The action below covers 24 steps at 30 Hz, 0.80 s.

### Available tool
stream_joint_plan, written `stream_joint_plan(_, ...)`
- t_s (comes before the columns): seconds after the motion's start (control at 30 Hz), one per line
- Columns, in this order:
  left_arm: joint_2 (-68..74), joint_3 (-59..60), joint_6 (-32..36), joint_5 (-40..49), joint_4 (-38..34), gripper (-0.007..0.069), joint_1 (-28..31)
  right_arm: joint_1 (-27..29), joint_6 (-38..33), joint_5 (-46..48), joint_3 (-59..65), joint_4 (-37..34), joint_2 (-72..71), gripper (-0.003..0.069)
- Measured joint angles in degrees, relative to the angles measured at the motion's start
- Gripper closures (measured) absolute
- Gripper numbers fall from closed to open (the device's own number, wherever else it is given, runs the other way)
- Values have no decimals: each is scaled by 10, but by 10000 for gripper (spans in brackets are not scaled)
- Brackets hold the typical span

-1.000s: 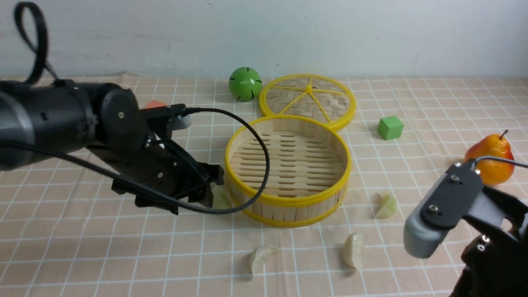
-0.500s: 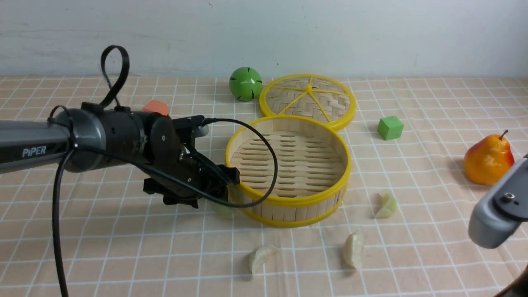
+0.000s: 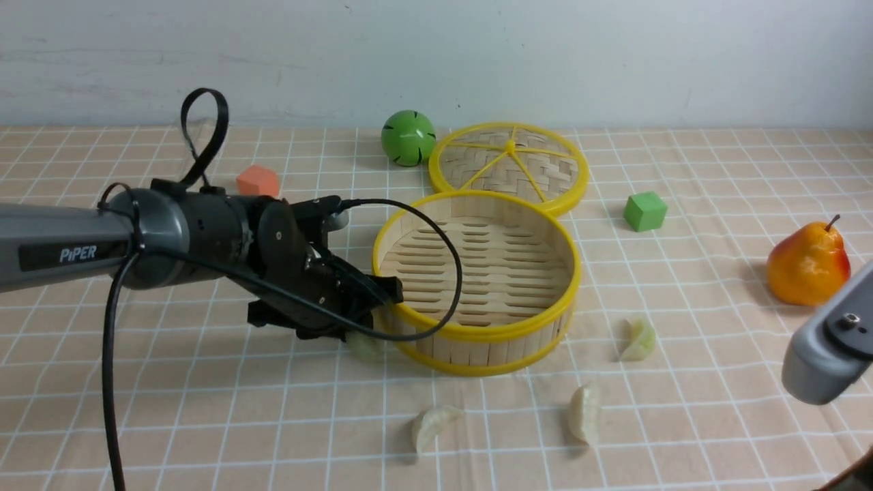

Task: Put the dumplings into the steamer on the table with the brown tablecloth.
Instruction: 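Reach for and grasp a dumpling on the table with the left gripper, then place the dumpling into the bamboo steamer basket with the left gripper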

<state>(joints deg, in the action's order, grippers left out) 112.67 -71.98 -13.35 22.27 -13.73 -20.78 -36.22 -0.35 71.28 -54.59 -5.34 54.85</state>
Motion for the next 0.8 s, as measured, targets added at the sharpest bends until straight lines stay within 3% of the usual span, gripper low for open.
stream_joint_plan(0.23, -38, 2, 28, 72, 21, 433, 0, 0, 0, 0, 0, 2, 0, 638)
stream_joint_plan(0.43, -126, -7, 40, 82, 32, 436, -4, 0, 0, 0, 0, 20, 0, 636)
stream_joint_plan(0.6, -151, -86, 45, 123, 36, 436, -51, 0, 0, -3, 0, 33, 0, 631)
stream_joint_plan(0.8, -80, -202, 45, 142, 34, 436, -108, 0, 4, -2, 0, 34, -5, 625)
